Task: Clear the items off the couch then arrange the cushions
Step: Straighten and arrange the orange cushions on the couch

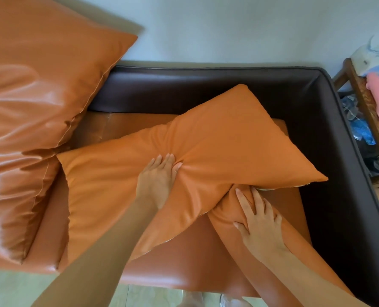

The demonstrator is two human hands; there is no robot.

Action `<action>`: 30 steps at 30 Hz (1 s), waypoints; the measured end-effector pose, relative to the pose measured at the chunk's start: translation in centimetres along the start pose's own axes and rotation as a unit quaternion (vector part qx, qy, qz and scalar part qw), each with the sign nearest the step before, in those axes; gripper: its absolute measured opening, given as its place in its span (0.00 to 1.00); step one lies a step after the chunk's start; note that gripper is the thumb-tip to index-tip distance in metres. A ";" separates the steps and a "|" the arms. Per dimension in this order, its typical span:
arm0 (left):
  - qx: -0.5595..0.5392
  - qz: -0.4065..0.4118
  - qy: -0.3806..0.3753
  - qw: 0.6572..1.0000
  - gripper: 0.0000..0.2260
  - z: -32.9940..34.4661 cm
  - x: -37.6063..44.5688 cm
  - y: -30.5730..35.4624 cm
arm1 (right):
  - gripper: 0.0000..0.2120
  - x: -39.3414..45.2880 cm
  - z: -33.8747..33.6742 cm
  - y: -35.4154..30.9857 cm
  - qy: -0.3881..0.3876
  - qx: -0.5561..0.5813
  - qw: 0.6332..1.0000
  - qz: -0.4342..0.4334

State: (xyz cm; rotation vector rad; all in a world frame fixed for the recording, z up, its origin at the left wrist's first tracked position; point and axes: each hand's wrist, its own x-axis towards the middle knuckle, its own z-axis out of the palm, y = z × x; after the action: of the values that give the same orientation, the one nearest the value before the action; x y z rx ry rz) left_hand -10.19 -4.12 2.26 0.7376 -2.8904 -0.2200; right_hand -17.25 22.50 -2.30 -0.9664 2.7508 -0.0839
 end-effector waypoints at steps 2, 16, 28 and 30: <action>0.032 -0.003 0.022 0.999 0.31 -1.3 -2.0 0.7 | 0.55 0.1 -0.1 -0.2 -0.009 0.002 1.000 0.003; 0.044 -0.084 -0.058 0.994 0.25 -1.2 -4.8 -0.7 | 0.45 3.8 -1.9 -3.0 -0.031 0.005 0.999 -0.024; -0.032 0.159 0.004 0.987 0.24 0.9 -4.7 4.8 | 0.51 0.8 -2.4 1.1 -0.074 0.012 0.997 -0.028; -0.023 0.296 -0.053 0.953 0.29 1.4 -4.0 7.8 | 0.52 -0.8 -2.4 2.6 -0.091 0.018 0.996 -0.008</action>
State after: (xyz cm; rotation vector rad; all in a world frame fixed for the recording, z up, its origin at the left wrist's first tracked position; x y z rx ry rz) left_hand -10.60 4.75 1.85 -0.1718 -3.0309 -0.2539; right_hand -18.78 24.96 -0.11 -0.9385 2.5660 -0.0455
